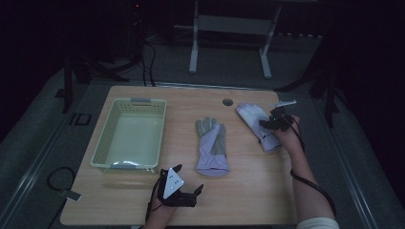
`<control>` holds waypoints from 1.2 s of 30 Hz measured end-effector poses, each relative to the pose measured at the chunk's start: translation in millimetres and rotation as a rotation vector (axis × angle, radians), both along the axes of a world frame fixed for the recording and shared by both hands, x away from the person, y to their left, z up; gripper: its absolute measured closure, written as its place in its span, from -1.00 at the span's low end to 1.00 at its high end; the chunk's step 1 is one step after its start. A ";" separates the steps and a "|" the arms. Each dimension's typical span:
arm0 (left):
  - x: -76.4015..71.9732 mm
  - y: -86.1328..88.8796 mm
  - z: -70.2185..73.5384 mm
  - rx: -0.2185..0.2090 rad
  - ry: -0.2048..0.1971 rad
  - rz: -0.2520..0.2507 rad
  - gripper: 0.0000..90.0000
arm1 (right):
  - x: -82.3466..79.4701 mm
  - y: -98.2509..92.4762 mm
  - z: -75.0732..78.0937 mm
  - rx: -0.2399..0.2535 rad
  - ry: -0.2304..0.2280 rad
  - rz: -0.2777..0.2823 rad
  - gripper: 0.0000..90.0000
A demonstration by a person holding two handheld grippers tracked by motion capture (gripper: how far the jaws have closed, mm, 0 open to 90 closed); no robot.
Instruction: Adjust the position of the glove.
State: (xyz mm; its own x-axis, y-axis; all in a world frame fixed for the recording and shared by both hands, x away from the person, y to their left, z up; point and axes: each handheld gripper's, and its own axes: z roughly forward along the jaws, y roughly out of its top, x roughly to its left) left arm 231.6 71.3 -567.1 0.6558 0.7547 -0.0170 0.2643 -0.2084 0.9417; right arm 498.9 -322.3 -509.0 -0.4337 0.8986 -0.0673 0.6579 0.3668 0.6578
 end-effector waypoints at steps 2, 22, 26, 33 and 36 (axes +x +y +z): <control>-0.2 -0.1 0.0 0.000 -0.002 0.002 -1.00 | 2.9 -2.2 -4.3 0.019 0.011 0.005 -0.04; -0.6 -0.7 -0.1 0.007 -0.008 0.002 -1.00 | -0.3 -4.2 -24.5 0.105 0.035 0.001 0.54; -0.6 -0.5 0.0 0.007 -0.009 0.002 -1.00 | -4.0 1.7 -21.1 0.094 0.036 -0.047 0.71; -0.4 -0.5 0.0 0.005 -0.004 0.004 -1.00 | -15.1 7.4 -2.8 0.103 0.028 -0.121 0.74; -0.5 -0.4 0.0 0.004 -0.004 0.006 -1.00 | -21.8 8.8 2.6 0.120 0.019 -0.144 0.75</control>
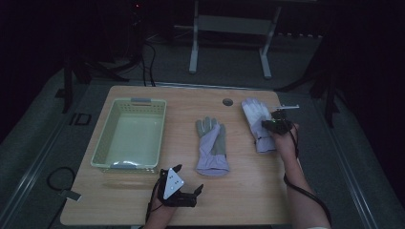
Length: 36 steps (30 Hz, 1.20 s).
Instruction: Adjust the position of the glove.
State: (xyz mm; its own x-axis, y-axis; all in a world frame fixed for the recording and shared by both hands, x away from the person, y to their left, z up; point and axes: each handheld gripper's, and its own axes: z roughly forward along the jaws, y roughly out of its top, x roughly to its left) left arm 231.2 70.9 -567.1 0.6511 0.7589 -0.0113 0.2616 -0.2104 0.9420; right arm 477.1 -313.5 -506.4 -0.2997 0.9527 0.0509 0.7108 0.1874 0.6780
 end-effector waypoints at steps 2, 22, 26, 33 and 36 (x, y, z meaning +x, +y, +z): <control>-0.2 0.1 0.0 0.000 -0.002 0.002 -1.00 | -10.5 1.1 8.5 0.017 -0.009 -0.026 0.75; -0.2 -0.3 0.0 0.005 -0.005 -0.002 -1.00 | -105.0 15.6 66.2 0.069 -0.137 -0.158 0.75; -0.5 -0.3 -0.1 0.002 -0.008 0.000 -1.00 | -118.0 21.3 55.0 0.055 -0.119 -0.169 0.75; -0.4 -0.2 0.0 0.005 -0.007 -0.003 -1.00 | -122.4 14.2 26.0 0.081 -0.048 -0.229 0.75; -0.4 -0.4 0.0 0.006 -0.006 -0.003 -1.00 | -117.9 12.0 16.4 0.078 -0.025 -0.233 0.74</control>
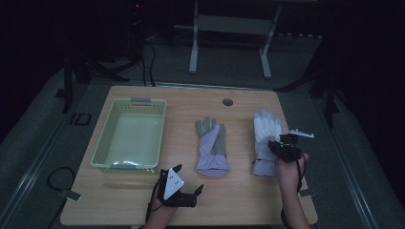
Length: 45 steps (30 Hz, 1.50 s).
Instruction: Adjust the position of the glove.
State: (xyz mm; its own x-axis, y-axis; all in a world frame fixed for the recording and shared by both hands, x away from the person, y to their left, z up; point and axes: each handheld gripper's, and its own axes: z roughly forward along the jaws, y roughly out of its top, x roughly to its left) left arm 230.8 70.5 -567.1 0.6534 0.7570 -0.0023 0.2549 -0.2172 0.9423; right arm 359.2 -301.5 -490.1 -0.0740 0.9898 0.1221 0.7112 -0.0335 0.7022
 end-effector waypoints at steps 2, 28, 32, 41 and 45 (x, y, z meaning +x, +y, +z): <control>0.1 0.1 0.0 -0.001 0.001 0.000 -1.00 | 3.4 -1.4 -5.4 0.007 0.017 -0.001 0.73; -0.2 0.5 -0.2 -0.009 -0.003 -0.001 -1.00 | 13.9 -18.9 -20.4 -0.033 0.055 0.169 0.12; -0.2 0.4 -0.1 -0.007 -0.003 -0.002 -1.00 | 12.6 -25.8 -15.5 -0.055 0.046 0.272 0.12; 0.1 0.5 0.0 -0.006 0.001 -0.006 -1.00 | 5.4 -44.7 -6.9 -0.133 0.005 0.424 0.03; 0.2 0.2 -0.1 -0.005 0.001 -0.007 -1.00 | 3.2 -46.6 -4.9 -0.168 -0.005 0.446 0.02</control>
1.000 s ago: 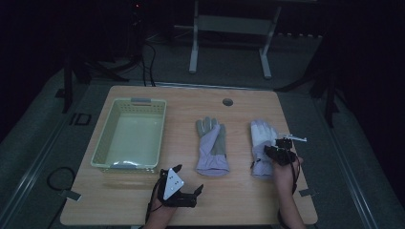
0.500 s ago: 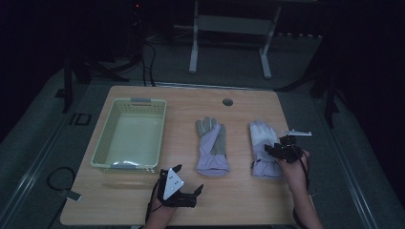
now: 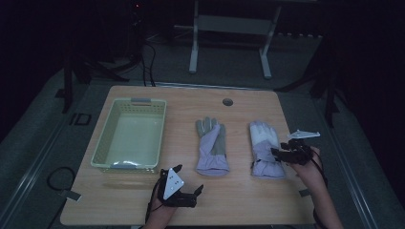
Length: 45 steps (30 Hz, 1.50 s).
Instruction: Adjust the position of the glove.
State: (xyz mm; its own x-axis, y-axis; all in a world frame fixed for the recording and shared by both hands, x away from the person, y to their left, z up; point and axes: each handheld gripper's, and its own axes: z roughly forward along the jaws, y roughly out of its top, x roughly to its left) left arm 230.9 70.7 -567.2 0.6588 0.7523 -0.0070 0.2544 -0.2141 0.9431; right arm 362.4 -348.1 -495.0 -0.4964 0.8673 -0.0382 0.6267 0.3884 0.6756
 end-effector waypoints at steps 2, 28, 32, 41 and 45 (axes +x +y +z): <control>0.1 0.1 0.0 0.000 0.001 0.001 -1.00 | 0.7 1.3 -2.0 0.007 0.004 0.013 0.01; -0.3 0.4 -0.1 -0.004 -0.003 0.004 -1.00 | 20.7 21.3 -29.9 0.027 0.135 -0.011 0.77; -0.2 0.5 -0.1 -0.005 -0.002 0.004 -1.00 | 19.7 13.5 -20.9 0.085 0.135 -0.032 0.79; 0.0 0.4 0.0 -0.001 0.001 0.005 -1.00 | 17.6 4.9 11.9 0.148 0.091 -0.054 0.79; 0.1 0.5 0.1 -0.001 0.001 0.006 -1.00 | 17.0 12.2 32.8 0.159 0.068 -0.040 0.79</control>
State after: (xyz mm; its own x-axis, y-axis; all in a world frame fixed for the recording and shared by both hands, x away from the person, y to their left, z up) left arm 231.0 71.2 -567.1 0.6545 0.7560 -0.0085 0.2568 -0.2117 0.9430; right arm 379.4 -335.9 -462.1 -0.4581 0.8789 0.1332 0.6859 0.2541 0.6818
